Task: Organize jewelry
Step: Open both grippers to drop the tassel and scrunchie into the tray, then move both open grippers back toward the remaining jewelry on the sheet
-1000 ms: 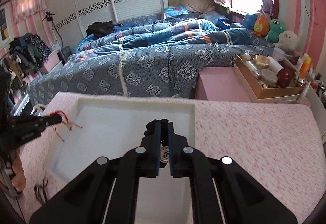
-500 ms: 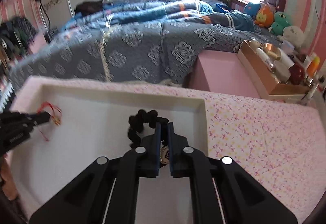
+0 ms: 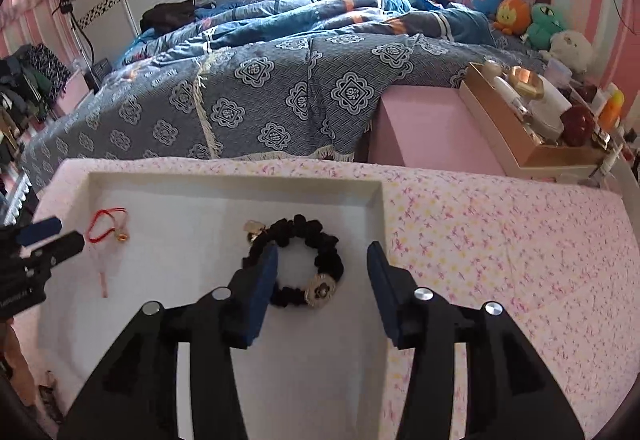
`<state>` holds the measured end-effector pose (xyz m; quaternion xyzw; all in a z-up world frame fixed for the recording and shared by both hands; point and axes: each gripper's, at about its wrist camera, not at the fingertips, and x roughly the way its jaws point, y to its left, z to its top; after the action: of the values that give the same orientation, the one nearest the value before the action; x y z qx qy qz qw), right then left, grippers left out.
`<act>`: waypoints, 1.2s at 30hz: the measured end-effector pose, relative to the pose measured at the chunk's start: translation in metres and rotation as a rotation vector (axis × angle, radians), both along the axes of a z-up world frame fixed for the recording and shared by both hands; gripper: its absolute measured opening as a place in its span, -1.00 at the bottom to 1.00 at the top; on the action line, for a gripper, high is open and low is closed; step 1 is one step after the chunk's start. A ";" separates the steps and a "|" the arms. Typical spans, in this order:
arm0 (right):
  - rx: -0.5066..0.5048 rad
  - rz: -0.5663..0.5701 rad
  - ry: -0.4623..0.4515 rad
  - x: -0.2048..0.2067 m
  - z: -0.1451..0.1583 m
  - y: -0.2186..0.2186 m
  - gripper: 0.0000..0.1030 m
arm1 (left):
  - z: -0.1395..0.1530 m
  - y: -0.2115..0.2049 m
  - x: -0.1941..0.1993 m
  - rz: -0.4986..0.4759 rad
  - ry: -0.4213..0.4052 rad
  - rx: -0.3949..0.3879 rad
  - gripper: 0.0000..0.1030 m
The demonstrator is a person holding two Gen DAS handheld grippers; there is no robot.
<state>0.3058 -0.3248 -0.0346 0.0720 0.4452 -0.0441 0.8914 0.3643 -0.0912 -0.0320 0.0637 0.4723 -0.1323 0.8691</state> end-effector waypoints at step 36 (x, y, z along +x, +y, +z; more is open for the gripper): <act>-0.057 -0.072 -0.162 -0.325 0.091 -0.025 0.30 | 0.077 0.090 -0.277 0.016 -0.152 0.014 0.94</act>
<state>-0.0192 -0.3503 0.0567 0.0660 0.3671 -0.0826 0.9241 0.0874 -0.0007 0.0455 0.0760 0.4066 -0.1166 0.9029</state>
